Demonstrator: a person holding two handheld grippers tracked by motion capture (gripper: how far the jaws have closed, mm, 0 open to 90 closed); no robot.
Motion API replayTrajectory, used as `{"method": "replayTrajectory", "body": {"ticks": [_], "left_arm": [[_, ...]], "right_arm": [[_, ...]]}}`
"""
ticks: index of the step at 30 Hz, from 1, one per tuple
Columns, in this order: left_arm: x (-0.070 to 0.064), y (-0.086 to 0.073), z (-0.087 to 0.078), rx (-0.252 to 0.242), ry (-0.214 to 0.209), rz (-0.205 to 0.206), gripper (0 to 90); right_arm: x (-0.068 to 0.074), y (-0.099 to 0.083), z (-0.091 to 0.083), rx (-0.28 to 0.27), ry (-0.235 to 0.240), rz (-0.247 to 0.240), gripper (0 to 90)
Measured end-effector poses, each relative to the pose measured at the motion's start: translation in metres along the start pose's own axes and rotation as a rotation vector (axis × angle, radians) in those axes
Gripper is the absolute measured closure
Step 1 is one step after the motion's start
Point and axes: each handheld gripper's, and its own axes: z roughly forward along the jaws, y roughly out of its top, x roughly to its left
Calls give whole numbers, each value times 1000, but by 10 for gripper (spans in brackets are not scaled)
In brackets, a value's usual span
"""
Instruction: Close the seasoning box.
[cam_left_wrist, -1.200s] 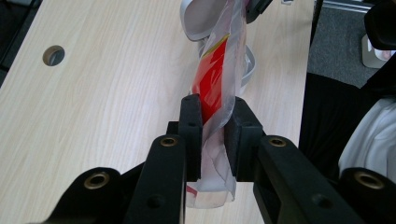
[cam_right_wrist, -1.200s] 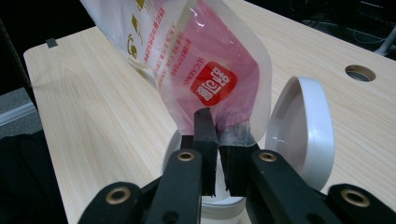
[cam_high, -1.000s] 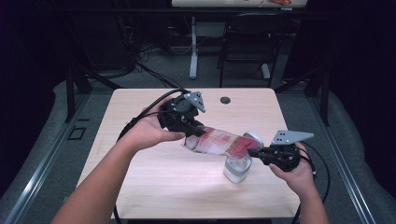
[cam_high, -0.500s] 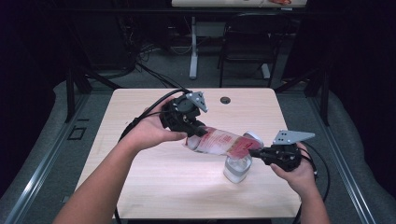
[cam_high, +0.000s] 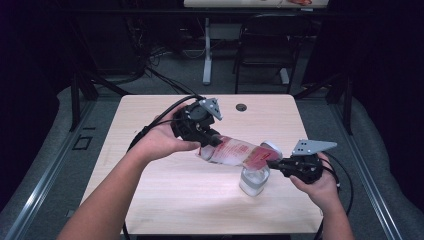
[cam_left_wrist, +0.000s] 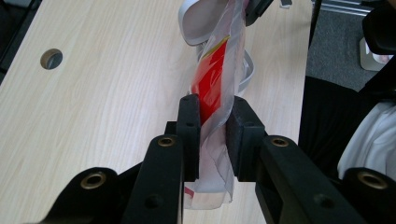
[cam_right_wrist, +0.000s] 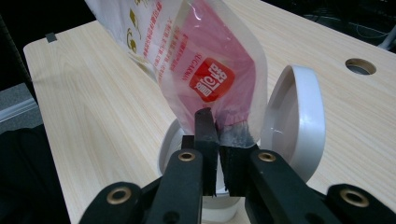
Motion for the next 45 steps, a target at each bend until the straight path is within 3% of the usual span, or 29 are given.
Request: {"method": "replayTrajectory", "body": {"ticks": [45], "left_arm": [[-1, 6, 1, 4, 3, 10, 759]], "right_arm": [[0, -1, -4, 14, 6, 7, 855]]}}
